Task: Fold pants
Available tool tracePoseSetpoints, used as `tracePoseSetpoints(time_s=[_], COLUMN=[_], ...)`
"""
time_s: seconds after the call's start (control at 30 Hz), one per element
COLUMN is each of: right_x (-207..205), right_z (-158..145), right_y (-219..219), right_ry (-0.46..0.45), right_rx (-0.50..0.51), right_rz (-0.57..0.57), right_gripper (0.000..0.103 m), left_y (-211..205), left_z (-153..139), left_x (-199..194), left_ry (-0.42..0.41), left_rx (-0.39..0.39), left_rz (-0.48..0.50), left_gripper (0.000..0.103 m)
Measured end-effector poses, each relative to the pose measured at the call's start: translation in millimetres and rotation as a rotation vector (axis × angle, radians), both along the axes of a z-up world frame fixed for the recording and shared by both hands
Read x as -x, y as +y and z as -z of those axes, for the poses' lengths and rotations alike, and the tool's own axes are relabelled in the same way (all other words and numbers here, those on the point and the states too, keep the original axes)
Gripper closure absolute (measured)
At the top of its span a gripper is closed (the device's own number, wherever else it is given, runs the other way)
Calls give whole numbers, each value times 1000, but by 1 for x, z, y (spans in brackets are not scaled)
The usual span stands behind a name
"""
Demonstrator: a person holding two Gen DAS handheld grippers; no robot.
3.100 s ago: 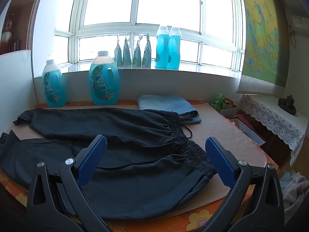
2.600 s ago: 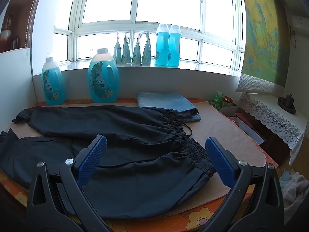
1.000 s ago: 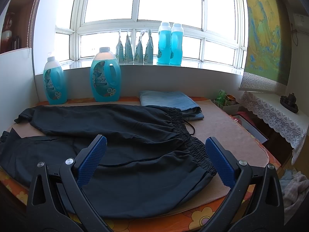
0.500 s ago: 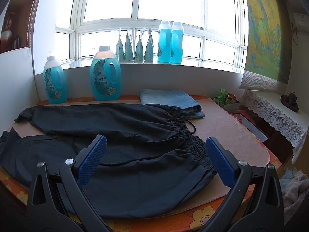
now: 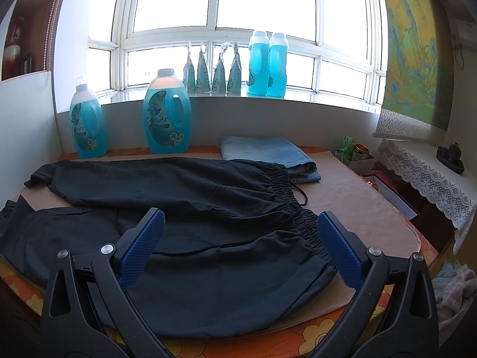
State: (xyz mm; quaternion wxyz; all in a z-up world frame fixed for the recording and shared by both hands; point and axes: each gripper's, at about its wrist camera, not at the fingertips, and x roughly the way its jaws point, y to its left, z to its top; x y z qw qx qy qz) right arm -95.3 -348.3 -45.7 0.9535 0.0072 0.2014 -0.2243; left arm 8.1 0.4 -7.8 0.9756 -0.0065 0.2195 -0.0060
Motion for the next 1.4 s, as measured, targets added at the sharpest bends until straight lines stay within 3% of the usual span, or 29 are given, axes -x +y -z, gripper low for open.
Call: tracePoseSetpoints(time_s=[0.37,0.57,0.77,1.1,1.23,1.4], right_x=[-31,-66,-105,-186,-223,-275], right_z=[-11,-21,-27,-23,-24,-29], right_y=[8,9,9,19,24,31], right_ry=[22,24,31,159,193,231], right_rx=[6,27,12,12,-6,54], right_rz=[-126,-213,-307,-427,-489,-543], right_gripper=[0,0,0,0,0,0], left_y=[30,53,75,123,137,138], left_z=[15,16,19,27,31,31], left_x=[-14,-27,-43,-64,-76,-95], left_ry=[24,17,48,92,124,138], left_rx=[39,65,18,-47,-31,-49], left_rz=[-32,-17,-32,-115,-126,-111], left_gripper=[1,12,21,43,53,54])
